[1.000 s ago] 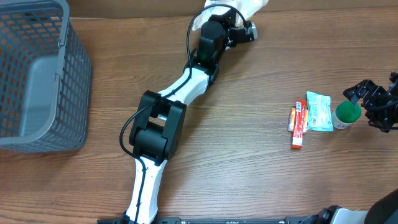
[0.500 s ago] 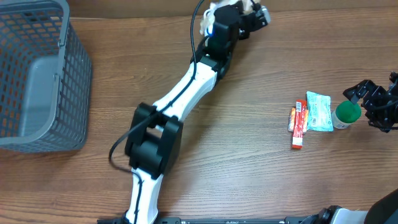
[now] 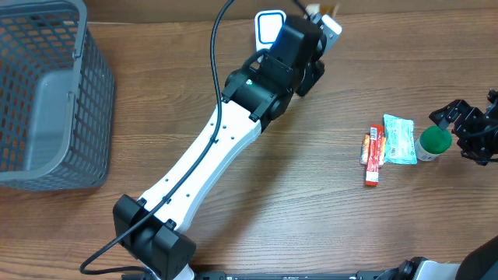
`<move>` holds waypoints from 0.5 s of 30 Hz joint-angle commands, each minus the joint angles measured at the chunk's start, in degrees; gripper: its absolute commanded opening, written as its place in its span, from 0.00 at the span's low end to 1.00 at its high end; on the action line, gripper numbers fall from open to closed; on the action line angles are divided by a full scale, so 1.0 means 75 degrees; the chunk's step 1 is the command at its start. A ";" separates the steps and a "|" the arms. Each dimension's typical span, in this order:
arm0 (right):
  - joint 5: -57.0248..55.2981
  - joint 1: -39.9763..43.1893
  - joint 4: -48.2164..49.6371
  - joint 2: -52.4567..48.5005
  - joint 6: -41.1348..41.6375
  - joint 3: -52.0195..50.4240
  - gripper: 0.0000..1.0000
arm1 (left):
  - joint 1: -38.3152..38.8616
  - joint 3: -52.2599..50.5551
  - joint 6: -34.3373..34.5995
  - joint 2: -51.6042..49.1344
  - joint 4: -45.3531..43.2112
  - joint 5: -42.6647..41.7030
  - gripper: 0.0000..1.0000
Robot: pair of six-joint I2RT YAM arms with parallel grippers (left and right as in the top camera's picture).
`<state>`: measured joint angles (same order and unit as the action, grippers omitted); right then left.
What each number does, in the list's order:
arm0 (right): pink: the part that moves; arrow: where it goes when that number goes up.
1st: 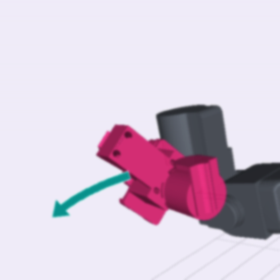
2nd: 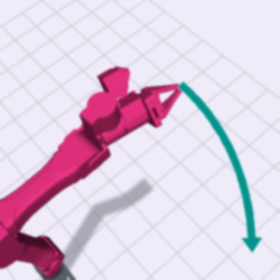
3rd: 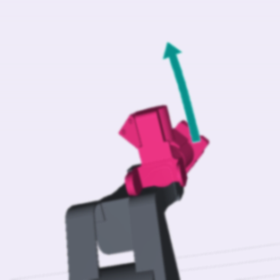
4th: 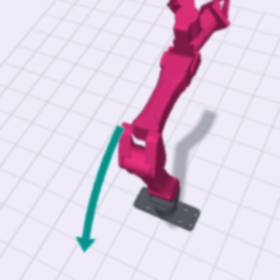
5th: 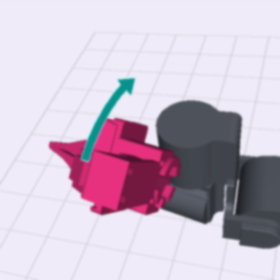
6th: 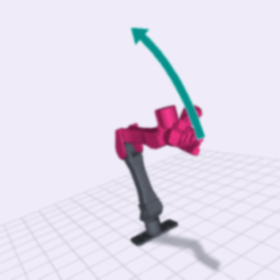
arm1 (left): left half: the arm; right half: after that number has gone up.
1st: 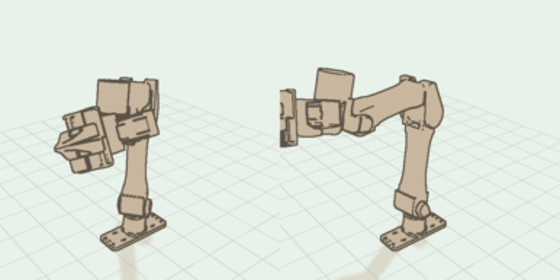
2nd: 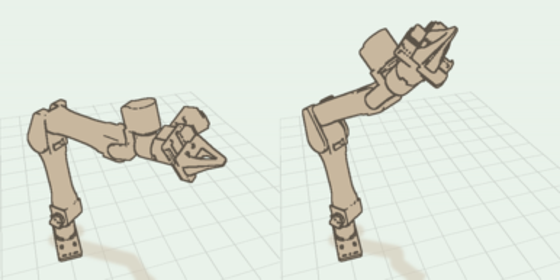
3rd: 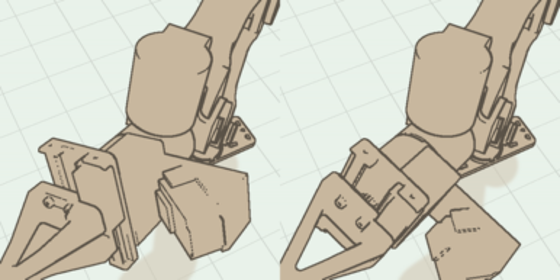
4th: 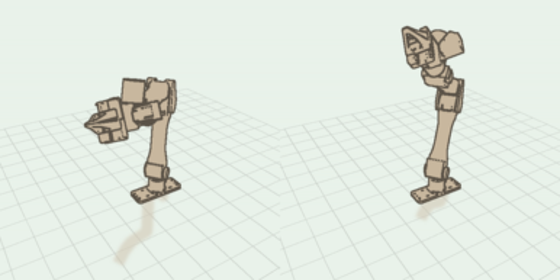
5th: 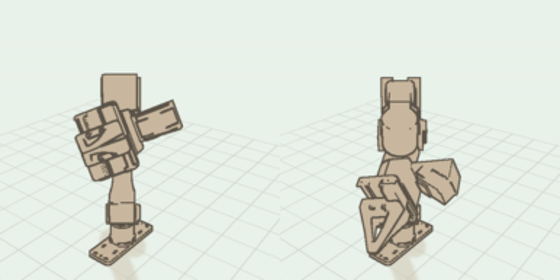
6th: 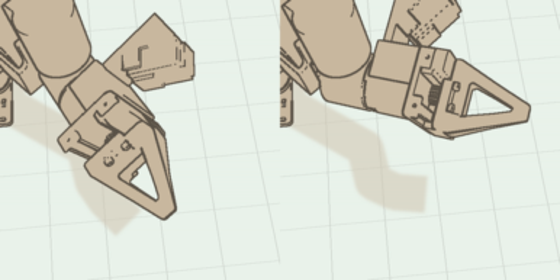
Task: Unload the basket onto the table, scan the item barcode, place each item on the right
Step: 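Hold the Pantree bag barcode against the scanner with the left gripper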
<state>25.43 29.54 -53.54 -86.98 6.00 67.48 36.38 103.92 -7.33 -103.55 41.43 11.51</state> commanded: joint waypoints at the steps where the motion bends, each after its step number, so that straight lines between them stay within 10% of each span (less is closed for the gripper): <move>1: -0.0020 0.0015 0.0038 0.0160 -0.0038 0.0061 1.00 | 0.0052 0.0009 0.2527 -0.0210 0.0720 -0.0688 0.04; 15: -0.0020 0.0015 0.0070 0.0160 -0.0038 0.0061 1.00 | 0.0061 0.0003 0.3987 -0.1635 0.1195 -0.4741 0.04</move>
<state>25.43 29.54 -53.49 -86.98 5.98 67.48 36.40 103.79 18.59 -111.81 50.72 -13.96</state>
